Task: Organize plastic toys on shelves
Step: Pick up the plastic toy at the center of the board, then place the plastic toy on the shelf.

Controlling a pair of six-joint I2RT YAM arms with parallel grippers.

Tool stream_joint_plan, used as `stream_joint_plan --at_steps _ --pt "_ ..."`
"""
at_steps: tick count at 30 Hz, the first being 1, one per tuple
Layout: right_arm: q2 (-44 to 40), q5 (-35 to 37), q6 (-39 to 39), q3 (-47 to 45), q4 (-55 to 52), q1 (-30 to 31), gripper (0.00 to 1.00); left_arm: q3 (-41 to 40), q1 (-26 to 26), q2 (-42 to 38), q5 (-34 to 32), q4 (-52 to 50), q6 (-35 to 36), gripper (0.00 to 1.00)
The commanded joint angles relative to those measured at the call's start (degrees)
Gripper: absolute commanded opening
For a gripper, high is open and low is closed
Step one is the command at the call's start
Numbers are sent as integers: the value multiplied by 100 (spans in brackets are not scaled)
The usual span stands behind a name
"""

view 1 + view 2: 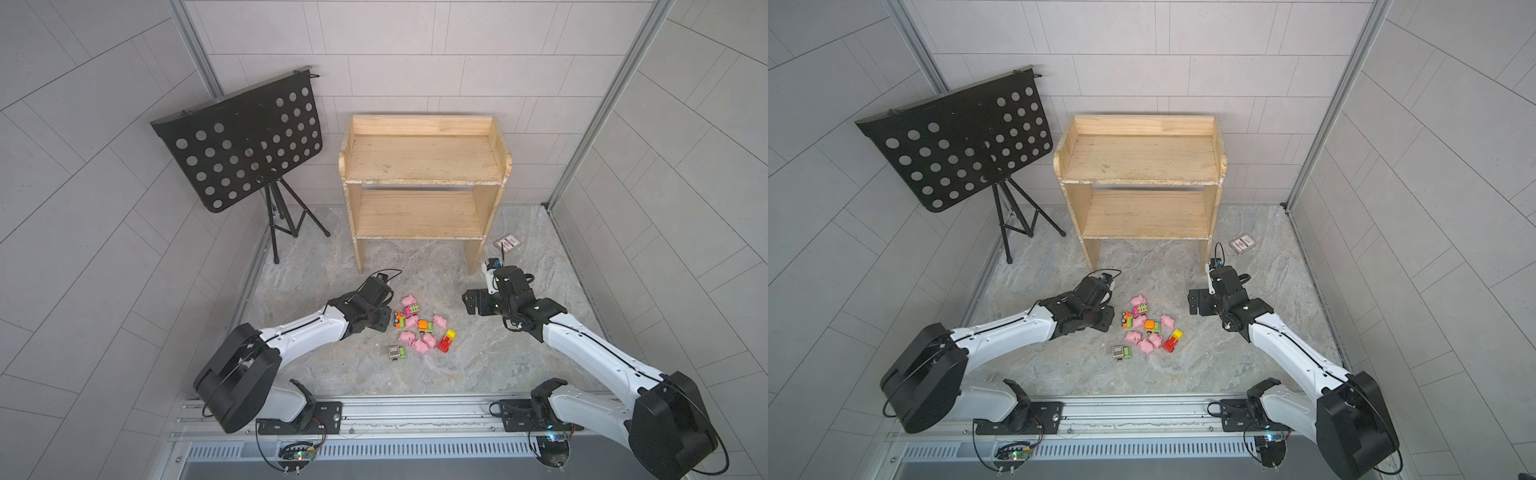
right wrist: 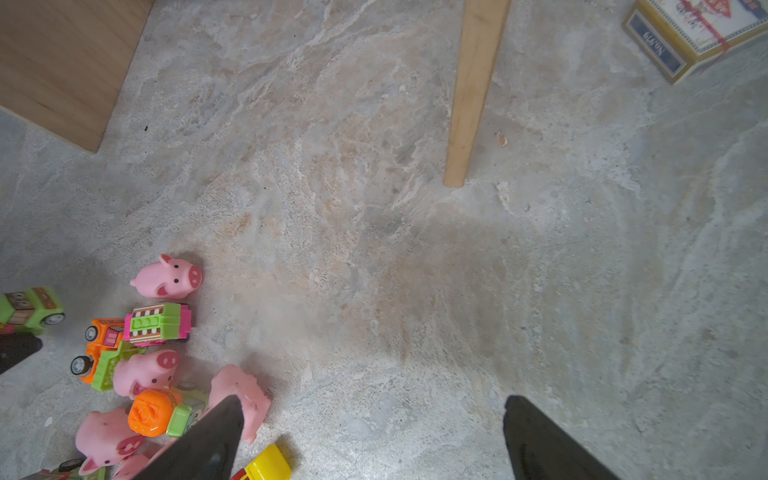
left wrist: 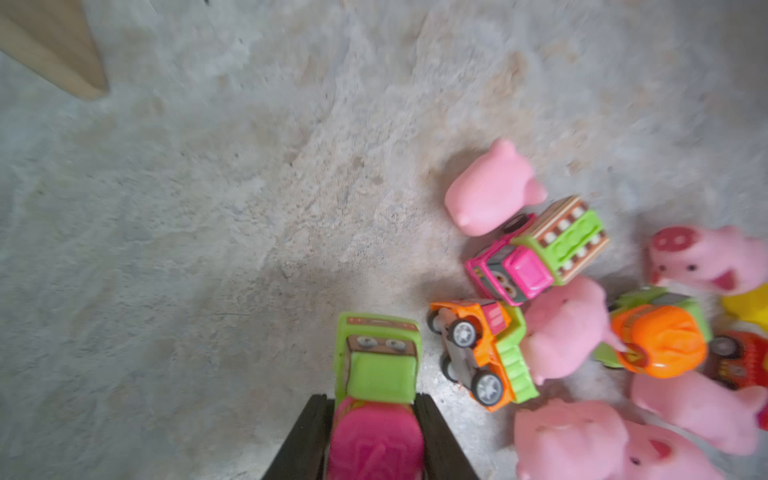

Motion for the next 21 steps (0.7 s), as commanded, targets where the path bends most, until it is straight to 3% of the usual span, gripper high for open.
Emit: stream_joint_plan --at_steps 1,10,21 --pt "-84 116 32 -99 -60 37 100 336 -13 -363 -280 -239 154 30" --pt "-115 118 37 -96 -65 33 100 999 22 -772 -636 -268 411 29" --pt "-129 160 13 -98 -82 39 100 1756 311 -752 -402 -86 580 29"
